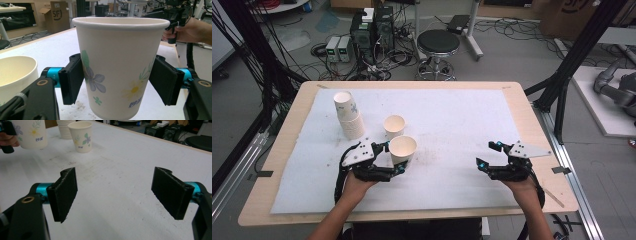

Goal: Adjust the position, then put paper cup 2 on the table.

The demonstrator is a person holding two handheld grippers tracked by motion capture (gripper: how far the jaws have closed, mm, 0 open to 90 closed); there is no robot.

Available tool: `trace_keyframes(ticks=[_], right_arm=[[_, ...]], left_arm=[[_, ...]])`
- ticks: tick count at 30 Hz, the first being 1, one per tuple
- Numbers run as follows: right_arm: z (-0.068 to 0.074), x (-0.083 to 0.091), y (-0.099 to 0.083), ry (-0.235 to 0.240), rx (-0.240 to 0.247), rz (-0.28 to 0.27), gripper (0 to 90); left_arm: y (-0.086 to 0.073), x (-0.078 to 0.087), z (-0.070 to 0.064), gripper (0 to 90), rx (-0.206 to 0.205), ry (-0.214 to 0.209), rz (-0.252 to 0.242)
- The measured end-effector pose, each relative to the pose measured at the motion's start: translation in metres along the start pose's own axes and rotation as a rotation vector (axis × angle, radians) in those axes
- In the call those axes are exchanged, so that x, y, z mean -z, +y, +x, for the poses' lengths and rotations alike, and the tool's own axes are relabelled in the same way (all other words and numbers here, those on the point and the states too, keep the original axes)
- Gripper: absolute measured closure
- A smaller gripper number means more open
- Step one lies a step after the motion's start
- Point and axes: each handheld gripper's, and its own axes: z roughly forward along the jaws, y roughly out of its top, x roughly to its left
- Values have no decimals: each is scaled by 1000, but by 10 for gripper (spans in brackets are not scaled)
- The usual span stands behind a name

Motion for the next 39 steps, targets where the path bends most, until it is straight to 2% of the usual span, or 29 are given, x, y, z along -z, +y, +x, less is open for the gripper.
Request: trace_keyframes(ticks=[7, 19, 22, 29, 34, 39], right_arm=[[1, 0, -1, -4, 5, 11, 217], [-2, 0, 0, -13, 6, 2, 217], [-3, 1, -1, -14, -3, 7, 216], [-4, 7, -3, -27, -6, 1, 217], [-7, 12, -3, -40, -18, -12, 217], [-8, 15, -4, -46, -20, -17, 217]], left_arm=[[0, 1, 1, 306, 0, 23, -2], [-3, -1, 1, 306, 13, 26, 3], [-3, -6, -1, 305, 4, 25, 6], [5, -25, -1, 304, -7, 26, -9], [8, -48, 1, 304, 24, 15, -34], [12, -75, 1, 302, 14, 8, -17]])
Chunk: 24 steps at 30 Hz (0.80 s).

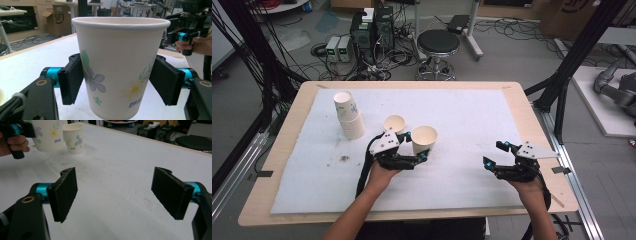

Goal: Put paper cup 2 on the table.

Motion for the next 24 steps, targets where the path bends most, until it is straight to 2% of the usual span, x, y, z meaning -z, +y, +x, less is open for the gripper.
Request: trace_keyframes(ticks=[5, 10, 14, 18, 24], right_arm=[[-1, 0, -1, -3, -6, 3, 217], [-2, 0, -2, -5, -6, 9, 217], [-2, 0, -3, -2, -9, 12, 217], [-2, -1, -3, -2, -9, 15, 217], [-1, -2, -3, 4, -9, 18, 217]], left_arm=[[-1, -25, 2, 300, 8, -2, 21], [-6, -46, 2, 303, 14, -5, 68], [-13, -58, 3, 304, 27, 14, 129], [-19, -69, 1, 306, 21, 16, 182], [-23, -76, -1, 312, 22, 43, 254]])
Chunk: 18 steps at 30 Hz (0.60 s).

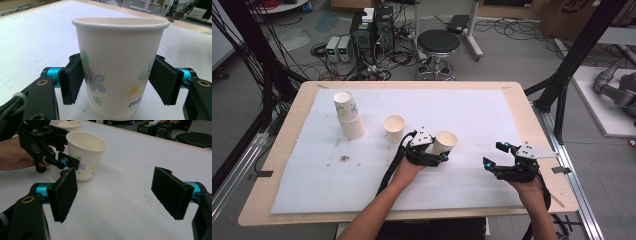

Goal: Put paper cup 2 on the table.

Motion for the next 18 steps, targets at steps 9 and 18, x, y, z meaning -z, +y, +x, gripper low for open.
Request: trace_keyframes(ticks=[9, 18], right_arm=[[1, 0, 0, 3, 2, 1, 217], [2, -1, 0, 8, 13, 6, 217]], left_arm=[[0, 8, -1, 316, -20, 18, 74], [-7, 21, 3, 254, 30, -5, 47]])
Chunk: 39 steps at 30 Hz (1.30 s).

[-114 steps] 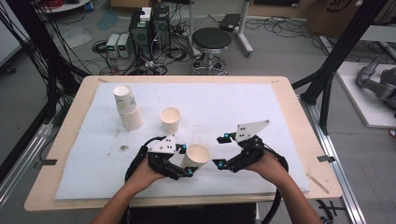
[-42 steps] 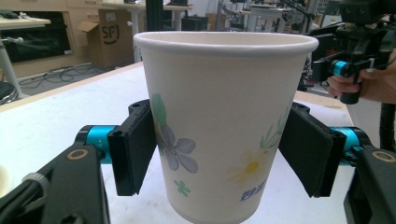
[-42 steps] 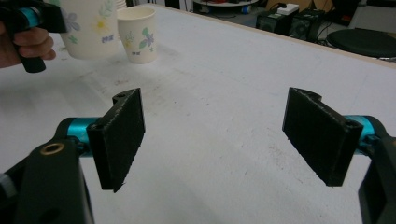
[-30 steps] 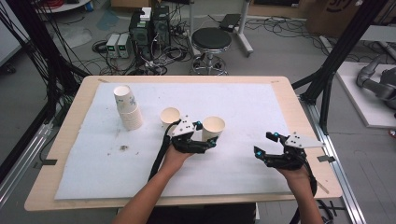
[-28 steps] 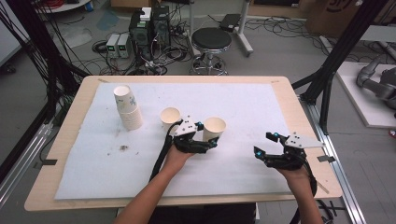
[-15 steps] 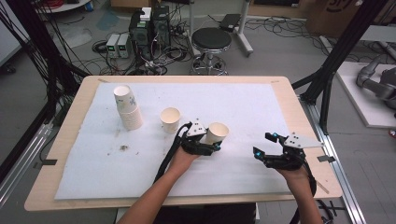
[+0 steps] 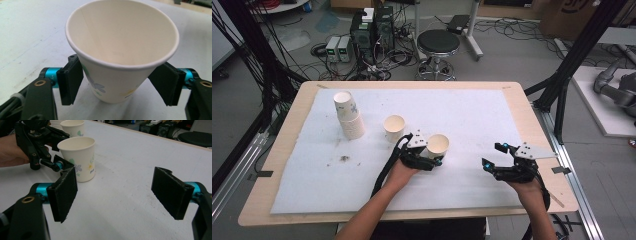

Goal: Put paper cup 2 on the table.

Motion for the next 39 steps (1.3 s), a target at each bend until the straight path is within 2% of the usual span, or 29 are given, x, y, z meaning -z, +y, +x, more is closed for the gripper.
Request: trace_keyframes(ticks=[2, 3, 7, 13, 18, 22, 24, 30, 39], right_arm=[[0, 0, -1, 1, -11, 7, 217], [0, 0, -1, 0, -11, 8, 217], [0, -2, -2, 6, -13, 15, 217], [1, -5, -2, 2, -10, 21, 216], [2, -7, -4, -25, 10, 39, 216], [4, -9, -5, -44, 15, 49, 216], [4, -9, -5, -49, 12, 46, 216], [3, -8, -5, -50, 4, 42, 216], [7, 1, 0, -65, 2, 25, 217]], left_arm=[[0, 5, 1, 184, 20, -11, -12], [-1, 10, 1, 172, 12, -18, -15], [-5, 34, 0, 173, 4, -23, -44], [-9, 80, 3, 172, -12, 0, -136], [-17, 123, 14, 168, 0, 86, -229], [-26, 150, 23, 166, 20, 142, -289], [-31, 161, 26, 166, 22, 165, -301], [-48, 182, 38, 169, 62, 213, -333], [-59, 204, 40, 169, 74, 251, -358]])
